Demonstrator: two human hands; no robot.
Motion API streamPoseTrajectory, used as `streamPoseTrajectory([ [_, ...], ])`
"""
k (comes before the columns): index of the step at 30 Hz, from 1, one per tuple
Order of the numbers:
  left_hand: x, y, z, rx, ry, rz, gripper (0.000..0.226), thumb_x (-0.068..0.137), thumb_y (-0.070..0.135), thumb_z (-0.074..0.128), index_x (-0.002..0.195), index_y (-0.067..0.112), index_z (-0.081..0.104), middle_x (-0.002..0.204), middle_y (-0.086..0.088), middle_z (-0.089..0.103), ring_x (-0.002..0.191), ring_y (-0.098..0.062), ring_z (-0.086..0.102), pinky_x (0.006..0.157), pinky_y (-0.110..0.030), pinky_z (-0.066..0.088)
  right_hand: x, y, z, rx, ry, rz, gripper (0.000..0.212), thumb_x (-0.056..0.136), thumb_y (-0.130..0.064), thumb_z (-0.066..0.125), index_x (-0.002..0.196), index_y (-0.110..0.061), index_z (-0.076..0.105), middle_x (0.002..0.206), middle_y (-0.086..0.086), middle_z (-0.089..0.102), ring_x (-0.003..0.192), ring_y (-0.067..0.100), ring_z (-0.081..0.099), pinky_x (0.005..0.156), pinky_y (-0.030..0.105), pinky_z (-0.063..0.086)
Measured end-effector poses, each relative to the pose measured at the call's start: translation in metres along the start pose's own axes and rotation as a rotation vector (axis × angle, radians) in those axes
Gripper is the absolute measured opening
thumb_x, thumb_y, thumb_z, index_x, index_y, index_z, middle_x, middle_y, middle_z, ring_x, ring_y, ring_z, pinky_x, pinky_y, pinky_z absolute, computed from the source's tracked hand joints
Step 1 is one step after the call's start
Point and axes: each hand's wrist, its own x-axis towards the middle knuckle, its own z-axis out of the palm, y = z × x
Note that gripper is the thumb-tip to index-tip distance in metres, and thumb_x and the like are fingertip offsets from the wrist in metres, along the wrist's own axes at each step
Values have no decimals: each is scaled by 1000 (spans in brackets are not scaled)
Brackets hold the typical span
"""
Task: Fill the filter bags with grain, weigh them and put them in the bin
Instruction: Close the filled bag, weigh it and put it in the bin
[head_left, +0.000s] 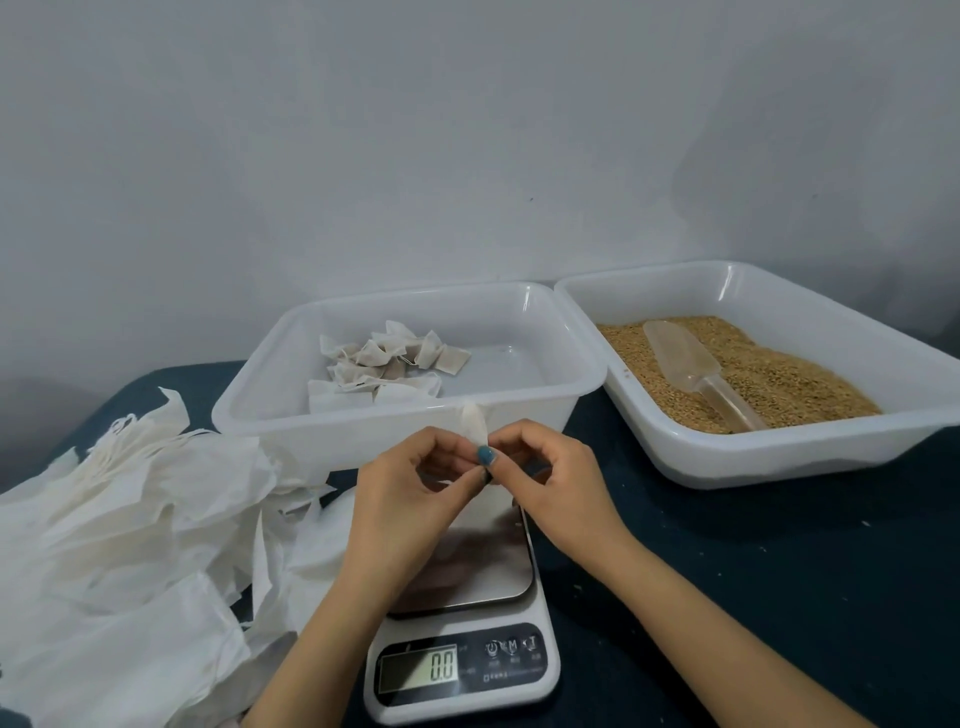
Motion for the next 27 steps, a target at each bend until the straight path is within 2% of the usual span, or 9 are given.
streamPoseTrajectory([
  [4, 0, -3, 1, -54, -13, -47, 17, 78, 13, 82, 85, 21, 69, 77, 9, 72, 69, -5, 67, 65, -13, 51, 2, -2, -1, 121, -17, 45, 12, 91, -13, 69, 89, -25, 71, 81, -8, 72, 78, 11, 70, 59, 21, 55],
  [9, 0, -2, 3, -2, 13, 27, 16, 81, 17, 79, 89, 24, 67, 79, 14, 70, 73, -5, 66, 65, -11, 48, 5, 0, -2, 257, -34, 142, 6, 90, -8, 69, 94, -14, 69, 86, 3, 74, 81, 19, 73, 68, 27, 59],
  [15, 0, -4, 5, 56, 22, 98, 21, 80, 14, 80, 86, 28, 66, 79, 18, 69, 74, -6, 67, 67, -11, 49, 6, -1, -2, 305, 24, 176, 14, 84, 1, 73, 94, -6, 66, 83, 9, 74, 81, 22, 73, 76, 31, 60],
  [20, 0, -6, 6, 135, 76, 190, 16, 82, 25, 78, 92, 30, 65, 90, 13, 66, 83, -9, 66, 72, -22, 54, 7, -4, -5, 285, 30, 174, 15, 81, -3, 77, 86, -8, 63, 78, 6, 74, 77, 18, 73, 70, 23, 57],
  [22, 0, -7, 5, 153, 92, 206, 18, 83, 23, 77, 93, 31, 65, 93, 13, 65, 84, -8, 66, 74, -27, 56, 7, -4, -6, 251, 32, 161, 18, 80, -5, 79, 80, -11, 62, 73, 1, 72, 72, 13, 71, 68, 20, 54],
  [27, -2, -6, 7, 171, 54, 199, 18, 84, 24, 77, 93, 32, 65, 87, 19, 69, 83, -5, 68, 75, -22, 54, 7, -2, -8, 209, 31, 149, 23, 78, -6, 81, 75, -8, 59, 69, -5, 68, 69, 6, 67, 67, 17, 51],
])
